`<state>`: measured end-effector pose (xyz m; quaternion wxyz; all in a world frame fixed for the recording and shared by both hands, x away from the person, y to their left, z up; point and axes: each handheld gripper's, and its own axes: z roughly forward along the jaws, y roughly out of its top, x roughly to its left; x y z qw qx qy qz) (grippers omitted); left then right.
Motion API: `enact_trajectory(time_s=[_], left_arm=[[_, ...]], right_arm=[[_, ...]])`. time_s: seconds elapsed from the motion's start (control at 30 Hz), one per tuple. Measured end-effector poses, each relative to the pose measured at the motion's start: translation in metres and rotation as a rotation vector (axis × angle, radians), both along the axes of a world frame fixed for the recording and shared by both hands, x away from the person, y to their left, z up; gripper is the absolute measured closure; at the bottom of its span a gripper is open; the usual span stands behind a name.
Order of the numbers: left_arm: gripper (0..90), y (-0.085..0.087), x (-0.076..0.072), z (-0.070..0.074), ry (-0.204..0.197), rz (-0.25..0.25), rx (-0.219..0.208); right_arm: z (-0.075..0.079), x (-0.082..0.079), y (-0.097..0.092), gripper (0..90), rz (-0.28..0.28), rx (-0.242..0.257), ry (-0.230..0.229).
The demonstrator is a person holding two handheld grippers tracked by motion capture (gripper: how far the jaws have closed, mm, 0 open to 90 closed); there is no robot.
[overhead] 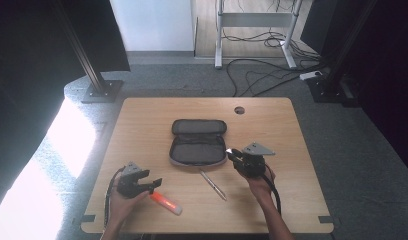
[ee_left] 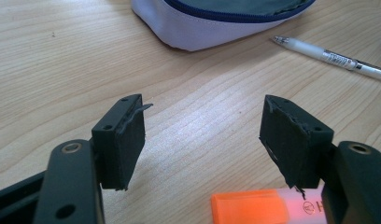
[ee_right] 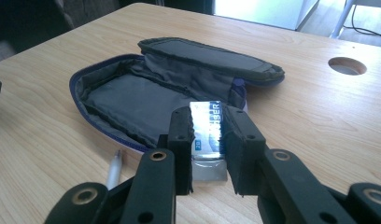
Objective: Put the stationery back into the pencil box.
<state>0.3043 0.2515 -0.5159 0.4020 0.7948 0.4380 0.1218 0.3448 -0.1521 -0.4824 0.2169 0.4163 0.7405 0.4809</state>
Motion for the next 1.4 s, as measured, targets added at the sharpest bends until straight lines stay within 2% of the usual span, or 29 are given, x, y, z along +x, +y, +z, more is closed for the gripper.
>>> enact_trajectory(time_s=[0.13,0.3,0.53,1.03,1.4], left_arm=[[31.4,0.002,0.000,0.001,-0.002,0.011,-0.002],[31.4,0.004,0.000,0.001,-0.004,0.014,-0.008],[31.4,0.004,0.000,0.001,0.000,0.010,-0.011],[31.3,0.003,0.000,0.000,0.005,0.004,-0.011],[31.3,0.004,0.000,-0.001,0.011,0.005,-0.012]], right_arm=[[0.000,0.003,0.002,72.9,0.006,-0.003,0.002],[0.002,0.009,0.003,72.9,-0.006,0.017,0.008],[0.005,0.017,0.013,73.0,-0.003,0.006,0.007],[-0.006,0.039,0.030,72.9,-0.001,-0.019,0.055],[-0.011,0.050,0.040,72.9,-0.002,-0.043,0.068]])
